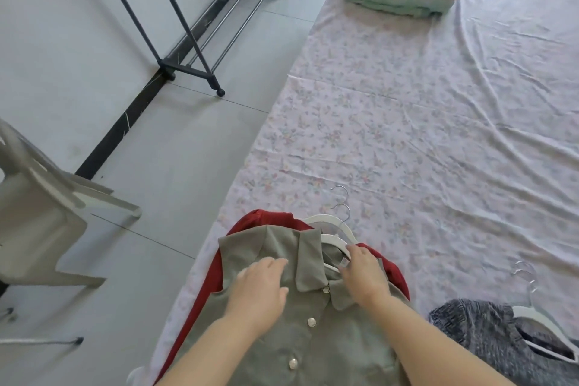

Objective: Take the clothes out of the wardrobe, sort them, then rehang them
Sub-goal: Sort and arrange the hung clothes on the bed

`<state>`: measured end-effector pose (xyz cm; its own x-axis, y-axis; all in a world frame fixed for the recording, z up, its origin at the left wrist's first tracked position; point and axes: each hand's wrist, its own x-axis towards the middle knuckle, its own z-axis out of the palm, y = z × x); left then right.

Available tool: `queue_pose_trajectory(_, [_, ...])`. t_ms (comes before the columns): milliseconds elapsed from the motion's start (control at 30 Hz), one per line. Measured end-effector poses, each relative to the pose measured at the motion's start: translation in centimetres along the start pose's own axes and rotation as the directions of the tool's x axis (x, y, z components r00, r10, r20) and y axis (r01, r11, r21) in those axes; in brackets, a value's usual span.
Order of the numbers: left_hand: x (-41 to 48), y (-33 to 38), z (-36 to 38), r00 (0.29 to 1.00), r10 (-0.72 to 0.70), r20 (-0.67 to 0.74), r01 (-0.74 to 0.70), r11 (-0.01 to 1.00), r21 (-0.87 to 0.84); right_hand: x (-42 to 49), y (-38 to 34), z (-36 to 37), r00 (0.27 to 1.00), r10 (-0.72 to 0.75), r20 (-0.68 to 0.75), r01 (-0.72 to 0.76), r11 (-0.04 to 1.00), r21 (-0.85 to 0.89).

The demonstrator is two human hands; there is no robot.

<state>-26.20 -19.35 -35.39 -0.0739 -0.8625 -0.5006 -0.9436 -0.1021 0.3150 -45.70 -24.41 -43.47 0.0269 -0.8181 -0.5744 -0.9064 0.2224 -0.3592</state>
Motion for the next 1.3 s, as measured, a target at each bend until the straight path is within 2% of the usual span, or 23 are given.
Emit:
queue_pose_trajectory(267, [4.1,-0.9,2.1,0.999,0.020,0.030,-0.021,1.000,0.022,5.4,0.4,2.4,0.999,0.048,0.019,-0.047,0.998,-0.029])
queue_pose_trajectory(400, [4.3,-1.4,2.6,0.999,0.020,0.037,-0.020,1.000,0.019,5.8,0.6,3.0,0.998,0.064,-0.024,-0.065,0.997,-0.041])
queue_pose_trajectory(500, [3.9,-1.6,2.8,0.999,0.020,0.034,-0.021,0.999,0.026,5.2,0.7,3.0,0.995,0.062,-0.076,-0.059,0.998,0.030])
queue_pose_trajectory(700, [1.7,-0.4,1.7,0.999,0.051,-0.010,-0.052,0.998,-0.020,0.0,0.2,2.1,0.978,-0.023,-0.207,0.052,0.990,0.134])
queue_pose_trajectory(867, [-1.2,0.7,-0.3,0.983,0.143,-0.119,-0.152,0.986,-0.070,-7.4,-0.9,0.8,0.960,-0.095,-0.263,0.142,0.976,0.163])
queue_pose_trajectory(967, [-3.4,1.1,-1.0,0.964,0.212,-0.162,-0.220,0.975,-0.029,-11.7,-1.6,-0.3,0.945,-0.101,-0.311,0.169,0.965,0.200])
queue_pose_trajectory(1100, [-6.9,1.6,-1.3,0.904,0.376,-0.202,-0.370,0.926,0.071,-17.8,-2.5,-2.0,0.914,-0.102,-0.393,0.229,0.929,0.291])
queue_pose_trajectory(1200, [-9.9,1.8,-1.5,0.815,0.486,-0.317,-0.484,0.871,0.091,-23.0,-3.3,-3.1,0.883,-0.054,-0.466,0.245,0.901,0.359])
queue_pose_trajectory(1300, [-13.6,2.3,-2.2,0.725,0.541,-0.425,-0.583,0.812,0.038,-28.0,-3.6,-3.3,0.820,-0.036,-0.571,0.304,0.873,0.381])
